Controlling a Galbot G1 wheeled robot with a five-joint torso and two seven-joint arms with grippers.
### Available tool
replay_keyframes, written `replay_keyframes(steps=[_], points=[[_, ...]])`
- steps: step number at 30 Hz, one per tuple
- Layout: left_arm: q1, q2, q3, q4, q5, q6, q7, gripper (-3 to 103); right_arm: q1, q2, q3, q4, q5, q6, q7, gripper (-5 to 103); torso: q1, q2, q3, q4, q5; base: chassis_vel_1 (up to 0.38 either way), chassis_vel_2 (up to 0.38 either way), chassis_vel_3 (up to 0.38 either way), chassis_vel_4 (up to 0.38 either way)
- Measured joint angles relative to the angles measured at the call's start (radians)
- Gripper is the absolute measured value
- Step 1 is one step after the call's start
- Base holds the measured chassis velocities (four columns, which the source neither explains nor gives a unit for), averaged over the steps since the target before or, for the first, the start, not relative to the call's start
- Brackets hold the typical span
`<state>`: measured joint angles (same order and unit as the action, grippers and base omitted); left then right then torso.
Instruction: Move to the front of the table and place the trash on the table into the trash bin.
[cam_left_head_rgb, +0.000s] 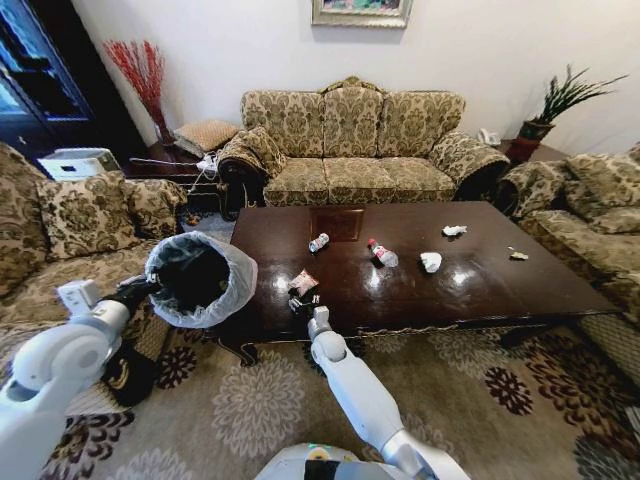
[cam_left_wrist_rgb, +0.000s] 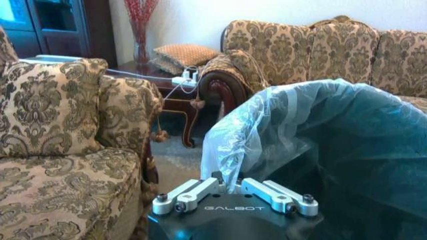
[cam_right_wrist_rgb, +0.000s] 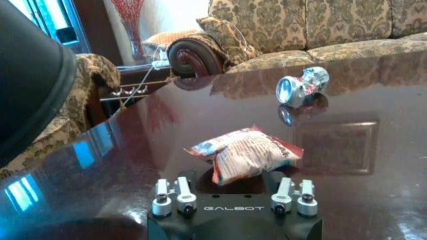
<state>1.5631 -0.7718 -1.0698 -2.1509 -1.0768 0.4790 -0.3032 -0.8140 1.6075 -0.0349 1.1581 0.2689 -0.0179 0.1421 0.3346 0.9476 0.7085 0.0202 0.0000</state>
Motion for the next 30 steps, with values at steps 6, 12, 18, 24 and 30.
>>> replay_keyframes(steps=[6, 12, 18, 24, 30], points=[[0.002, 0.003, 0.000, 0.000, 0.000, -0.007, 0.002, 0, 0.000, 0.000, 0.006, -0.001, -0.001, 0.002, 0.000, 46, 0.000, 0.000, 0.000, 0.0001, 0.0000, 0.000, 0.000, 0.000, 0.000], [0.005, 0.001, 0.000, -0.002, 0.001, -0.009, 0.006, 0, -0.001, 0.004, 0.009, 0.013, -0.002, 0.001, 0.000, 33, 0.000, 0.000, 0.000, 0.0000, -0.0001, 0.000, 0.000, 0.000, 0.000], [0.004, 0.001, 0.000, -0.002, 0.002, -0.014, 0.008, 0, 0.011, 0.005, 0.007, 0.020, -0.011, -0.002, 0.001, 13, 0.000, 0.000, 0.000, 0.0001, 0.0000, 0.000, 0.000, 0.000, 0.000], [0.005, 0.000, 0.003, -0.003, 0.003, -0.015, 0.009, 0, 0.019, 0.003, 0.006, 0.010, -0.012, -0.005, -0.001, 2, 0.000, 0.000, 0.000, 0.0000, 0.0000, 0.000, 0.000, 0.000, 0.000], [0.004, -0.004, 0.008, -0.003, 0.007, -0.015, 0.013, 0, 0.006, 0.002, 0.010, 0.023, -0.028, -0.002, -0.006, 0, 0.000, 0.000, 0.000, 0.0001, 0.0000, 0.000, 0.000, 0.000, 0.000]])
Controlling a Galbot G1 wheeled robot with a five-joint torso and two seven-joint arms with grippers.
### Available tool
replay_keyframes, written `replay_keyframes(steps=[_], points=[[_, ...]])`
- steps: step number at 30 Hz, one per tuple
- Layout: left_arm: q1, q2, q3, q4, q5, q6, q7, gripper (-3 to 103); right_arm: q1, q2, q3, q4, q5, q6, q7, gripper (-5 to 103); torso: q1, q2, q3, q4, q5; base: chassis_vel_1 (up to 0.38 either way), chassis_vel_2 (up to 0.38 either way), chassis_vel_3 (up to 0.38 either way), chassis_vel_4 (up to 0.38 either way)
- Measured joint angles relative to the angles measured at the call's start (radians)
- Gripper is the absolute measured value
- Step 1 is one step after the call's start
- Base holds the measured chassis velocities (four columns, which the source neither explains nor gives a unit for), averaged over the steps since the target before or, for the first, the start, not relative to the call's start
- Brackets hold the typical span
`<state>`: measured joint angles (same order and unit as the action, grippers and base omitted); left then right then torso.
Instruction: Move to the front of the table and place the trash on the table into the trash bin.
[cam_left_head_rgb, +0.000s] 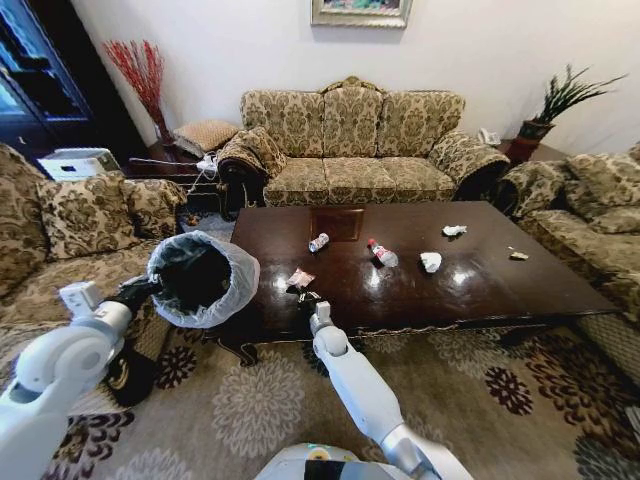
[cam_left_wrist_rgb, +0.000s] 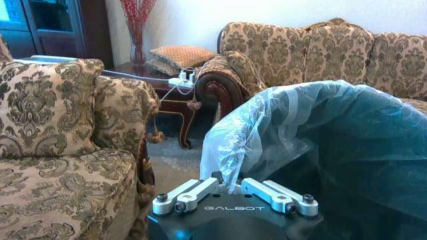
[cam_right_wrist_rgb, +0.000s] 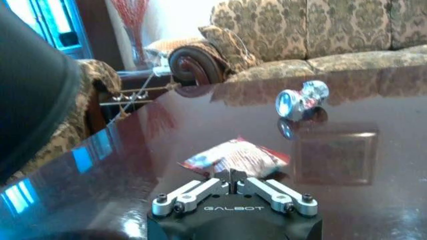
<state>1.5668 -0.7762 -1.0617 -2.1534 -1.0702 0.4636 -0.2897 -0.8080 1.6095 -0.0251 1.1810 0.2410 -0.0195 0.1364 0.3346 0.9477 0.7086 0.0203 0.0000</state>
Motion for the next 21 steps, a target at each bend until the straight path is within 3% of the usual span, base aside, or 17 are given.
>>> replay_keyframes(steps=[3, 5, 9, 11, 12, 14, 16, 17, 21], points=[[0.001, 0.000, 0.000, 0.001, 0.001, -0.001, 0.004, 0, -0.013, -0.002, -0.002, 0.022, -0.018, 0.011, -0.008, -1, 0.000, 0.000, 0.000, 0.0000, 0.0000, 0.000, 0.000, 0.000, 0.000], [0.002, 0.000, 0.000, 0.003, 0.001, -0.003, 0.006, 0, -0.021, -0.006, -0.003, 0.033, -0.033, 0.015, -0.012, 4, 0.000, 0.000, 0.000, 0.0000, 0.0001, 0.000, 0.000, 0.000, 0.000], [-0.001, 0.000, 0.004, 0.004, 0.003, -0.004, 0.007, 0, -0.017, -0.007, 0.001, 0.025, -0.056, 0.019, -0.012, 25, 0.000, 0.000, 0.000, 0.0000, 0.0000, 0.000, 0.000, 0.000, 0.000], [-0.001, 0.000, 0.004, 0.004, 0.003, -0.004, 0.007, 0, -0.015, -0.007, 0.001, 0.023, -0.056, 0.019, -0.012, 25, 0.000, 0.000, 0.000, 0.0000, 0.0000, 0.000, 0.000, 0.000, 0.000], [-0.001, 0.000, 0.006, 0.004, 0.004, -0.004, 0.007, 0, -0.009, -0.007, 0.002, 0.019, -0.056, 0.017, -0.012, 37, 0.000, 0.000, 0.000, 0.0000, 0.0000, 0.000, 0.000, 0.000, 0.000], [-0.001, 0.000, 0.006, 0.004, 0.005, -0.004, 0.007, 0, -0.006, -0.006, 0.002, 0.016, -0.055, 0.014, -0.012, 37, 0.000, 0.000, 0.000, 0.0000, 0.0000, 0.000, 0.000, 0.000, 0.000], [0.000, -0.001, 0.006, 0.004, 0.005, -0.004, 0.007, 0, 0.000, -0.004, 0.002, 0.010, -0.052, 0.008, -0.012, 47, 0.000, 0.000, 0.000, 0.0000, 0.0000, 0.000, 0.000, 0.000, 0.000], [0.000, -0.001, 0.006, 0.004, 0.005, -0.004, 0.007, 0, 0.000, -0.004, 0.002, 0.010, -0.052, 0.008, -0.012, 47, 0.000, 0.000, 0.000, 0.0000, 0.0000, 0.000, 0.000, 0.000, 0.000], [0.000, -0.001, 0.006, 0.004, 0.006, -0.009, 0.009, 0, 0.006, -0.002, 0.001, 0.000, -0.050, 0.003, -0.020, 69, 0.000, 0.000, 0.000, 0.0000, 0.0000, 0.000, 0.000, 0.000, 0.000]])
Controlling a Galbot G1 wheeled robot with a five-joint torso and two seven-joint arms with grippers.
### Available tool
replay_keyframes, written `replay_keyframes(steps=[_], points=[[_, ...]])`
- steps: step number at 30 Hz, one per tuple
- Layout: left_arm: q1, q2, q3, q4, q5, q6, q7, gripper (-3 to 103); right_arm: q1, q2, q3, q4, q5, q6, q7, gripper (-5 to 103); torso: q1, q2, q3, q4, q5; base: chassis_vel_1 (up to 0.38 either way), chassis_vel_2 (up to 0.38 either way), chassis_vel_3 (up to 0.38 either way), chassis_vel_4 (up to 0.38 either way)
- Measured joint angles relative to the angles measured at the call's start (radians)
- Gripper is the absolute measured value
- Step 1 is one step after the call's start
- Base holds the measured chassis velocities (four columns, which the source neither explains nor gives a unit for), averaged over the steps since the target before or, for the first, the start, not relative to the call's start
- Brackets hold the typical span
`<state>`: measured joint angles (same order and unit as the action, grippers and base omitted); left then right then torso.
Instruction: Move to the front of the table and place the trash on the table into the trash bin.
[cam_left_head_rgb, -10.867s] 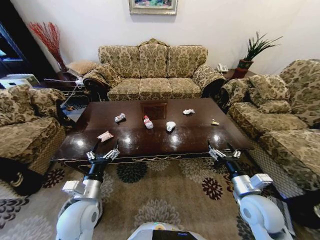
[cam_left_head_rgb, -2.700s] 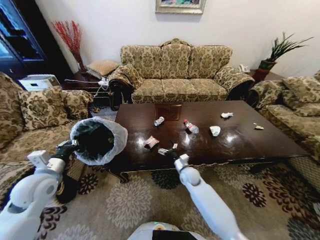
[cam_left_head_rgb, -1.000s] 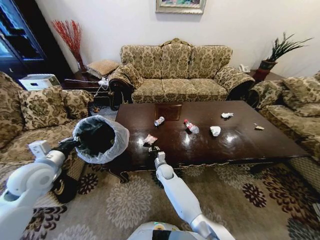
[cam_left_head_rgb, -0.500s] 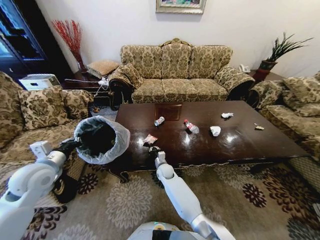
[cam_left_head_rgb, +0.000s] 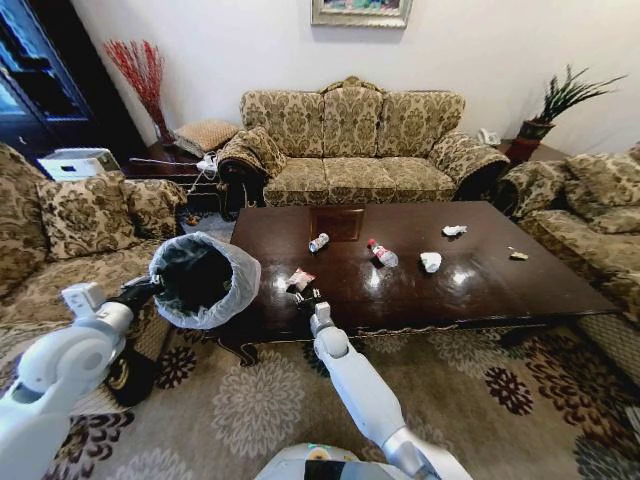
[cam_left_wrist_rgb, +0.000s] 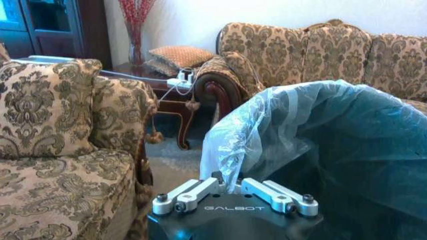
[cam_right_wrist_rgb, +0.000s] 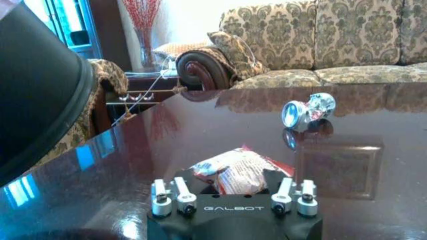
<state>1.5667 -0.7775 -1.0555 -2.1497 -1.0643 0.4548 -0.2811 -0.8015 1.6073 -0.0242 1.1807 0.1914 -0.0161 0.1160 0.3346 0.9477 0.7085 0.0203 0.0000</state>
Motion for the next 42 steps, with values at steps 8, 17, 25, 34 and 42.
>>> replay_keyframes(steps=[8, 17, 25, 34, 42], points=[[0.000, -0.003, 0.003, 0.002, 0.001, -0.002, 0.003, 0, 0.008, 0.000, -0.006, -0.033, -0.005, -0.002, -0.002, 85, 0.000, 0.000, 0.000, 0.0000, 0.0000, 0.000, 0.000, 0.000, 0.000], [-0.002, -0.002, 0.006, 0.006, 0.003, -0.004, 0.010, 0, 0.029, 0.000, 0.001, -0.059, -0.005, 0.000, -0.009, 61, 0.000, 0.000, 0.000, 0.0000, 0.0000, 0.000, 0.000, 0.000, 0.000], [-0.001, -0.001, 0.007, 0.010, 0.003, -0.016, 0.011, 0, 0.028, 0.001, 0.008, -0.076, 0.001, 0.001, -0.019, 29, 0.000, 0.000, 0.000, 0.0000, 0.0000, 0.000, 0.000, 0.000, 0.000], [0.002, -0.011, 0.008, 0.011, 0.009, -0.016, 0.013, 0, 0.037, 0.001, 0.013, -0.081, 0.006, 0.002, -0.024, 1, 0.000, 0.000, 0.000, 0.0000, 0.0000, 0.000, 0.000, 0.000, 0.000], [0.004, -0.011, 0.007, 0.012, 0.010, -0.016, 0.015, 0, 0.033, 0.000, 0.020, -0.062, 0.008, 0.002, -0.020, 0, 0.000, 0.000, 0.000, 0.0000, 0.0001, 0.000, 0.000, 0.000, 0.000]])
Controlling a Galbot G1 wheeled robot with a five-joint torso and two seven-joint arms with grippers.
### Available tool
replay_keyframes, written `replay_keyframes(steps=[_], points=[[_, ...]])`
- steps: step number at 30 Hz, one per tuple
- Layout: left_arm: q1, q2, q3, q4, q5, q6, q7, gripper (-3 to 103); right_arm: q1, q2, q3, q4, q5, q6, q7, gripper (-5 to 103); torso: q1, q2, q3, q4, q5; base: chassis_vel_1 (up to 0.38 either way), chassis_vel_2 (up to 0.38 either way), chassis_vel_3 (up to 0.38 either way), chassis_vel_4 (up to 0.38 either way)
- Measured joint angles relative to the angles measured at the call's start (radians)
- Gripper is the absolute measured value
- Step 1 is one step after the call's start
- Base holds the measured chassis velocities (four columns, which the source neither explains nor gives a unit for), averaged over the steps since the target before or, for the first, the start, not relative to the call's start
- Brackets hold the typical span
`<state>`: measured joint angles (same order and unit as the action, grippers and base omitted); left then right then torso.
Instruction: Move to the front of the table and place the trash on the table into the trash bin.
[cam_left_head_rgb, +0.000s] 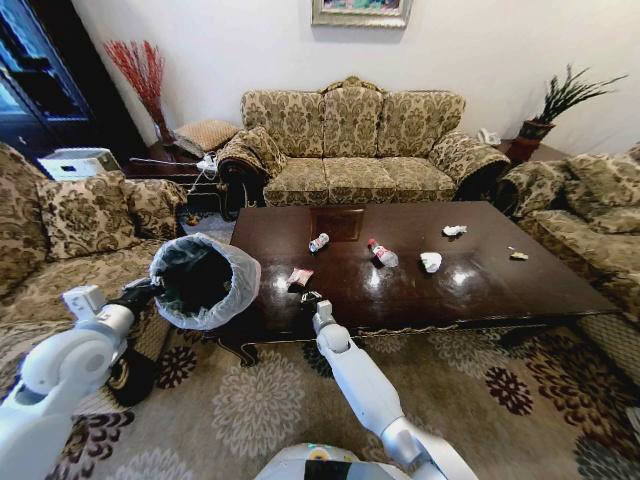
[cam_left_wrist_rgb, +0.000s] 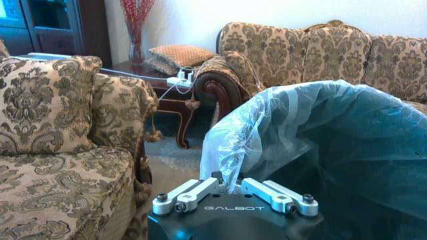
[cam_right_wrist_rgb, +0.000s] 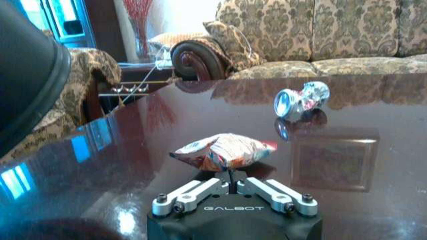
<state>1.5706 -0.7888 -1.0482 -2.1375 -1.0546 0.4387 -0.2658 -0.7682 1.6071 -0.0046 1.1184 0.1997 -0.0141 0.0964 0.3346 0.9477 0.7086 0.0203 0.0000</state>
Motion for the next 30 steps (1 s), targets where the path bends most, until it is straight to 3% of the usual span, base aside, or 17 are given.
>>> replay_keyframes(steps=[6, 8, 14, 18, 20, 22, 25, 26, 28, 29, 30], points=[[0.001, 0.001, -0.002, 0.000, 0.000, 0.000, 0.001, 0, -0.051, -0.029, -0.004, 0.079, 0.008, -0.004, 0.011, 0, 0.000, 0.000, 0.000, 0.0000, 0.0000, 0.000, 0.000, 0.000, 0.000], [0.000, 0.001, 0.000, 0.000, 0.000, 0.000, 0.002, 0, -0.076, -0.043, -0.009, 0.112, 0.003, -0.003, 0.015, 10, 0.000, 0.000, 0.000, -0.0001, 0.0000, 0.000, 0.000, 0.000, 0.000], [-0.002, 0.001, 0.007, -0.002, 0.001, 0.000, 0.002, 0, -0.067, -0.039, -0.006, 0.106, -0.016, 0.020, 0.022, 27, 0.000, 0.000, 0.000, -0.0001, 0.0000, 0.000, 0.000, 0.000, 0.000], [0.000, 0.001, 0.008, -0.004, 0.002, 0.000, 0.002, 0, -0.006, -0.004, 0.000, 0.046, -0.009, 0.006, 0.028, 48, 0.000, 0.000, 0.000, 0.0000, 0.0000, 0.000, 0.000, 0.000, 0.000], [0.001, 0.001, 0.008, -0.003, 0.002, -0.001, 0.003, 0, 0.002, -0.002, -0.002, 0.036, -0.006, 0.000, 0.028, 48, 0.000, 0.000, 0.000, 0.0001, 0.0000, 0.000, 0.000, 0.000, 0.000], [0.004, -0.001, 0.008, -0.003, 0.003, -0.009, 0.011, 0, 0.025, 0.001, -0.005, 0.002, 0.003, -0.011, 0.031, 59, 0.000, 0.000, 0.000, 0.0001, 0.0000, 0.000, 0.000, 0.000, 0.000], [0.004, -0.002, 0.008, -0.002, 0.003, -0.013, 0.015, 0, 0.039, 0.001, -0.004, -0.030, 0.005, -0.014, 0.031, 65, 0.000, 0.000, 0.000, 0.0000, 0.0000, 0.000, 0.000, 0.000, 0.000], [0.001, -0.003, 0.011, 0.001, 0.003, -0.017, 0.016, 0, 0.053, 0.001, -0.003, -0.061, 0.005, -0.014, 0.027, 76, 0.000, 0.000, 0.000, 0.0000, 0.0000, 0.000, 0.000, 0.000, 0.000], [0.001, -0.003, 0.011, 0.001, 0.003, -0.018, 0.017, 0, 0.057, 0.001, -0.002, -0.071, 0.005, -0.013, 0.025, 76, 0.000, 0.000, 0.000, 0.0000, -0.0001, 0.000, 0.000, 0.000, 0.000], [-0.001, -0.003, 0.012, 0.002, 0.003, -0.020, 0.018, 0, 0.066, 0.001, 0.001, -0.093, 0.002, -0.007, 0.020, 85, 0.000, 0.000, 0.000, 0.0000, 0.0000, 0.000, 0.000, 0.000, 0.000], [-0.002, -0.002, 0.012, 0.003, 0.003, -0.020, 0.018, 0, 0.072, 0.002, 0.004, -0.107, 0.001, -0.002, 0.017, 82, 0.000, 0.000, 0.000, 0.0000, 0.0000, 0.000, 0.000, 0.000, 0.000]])
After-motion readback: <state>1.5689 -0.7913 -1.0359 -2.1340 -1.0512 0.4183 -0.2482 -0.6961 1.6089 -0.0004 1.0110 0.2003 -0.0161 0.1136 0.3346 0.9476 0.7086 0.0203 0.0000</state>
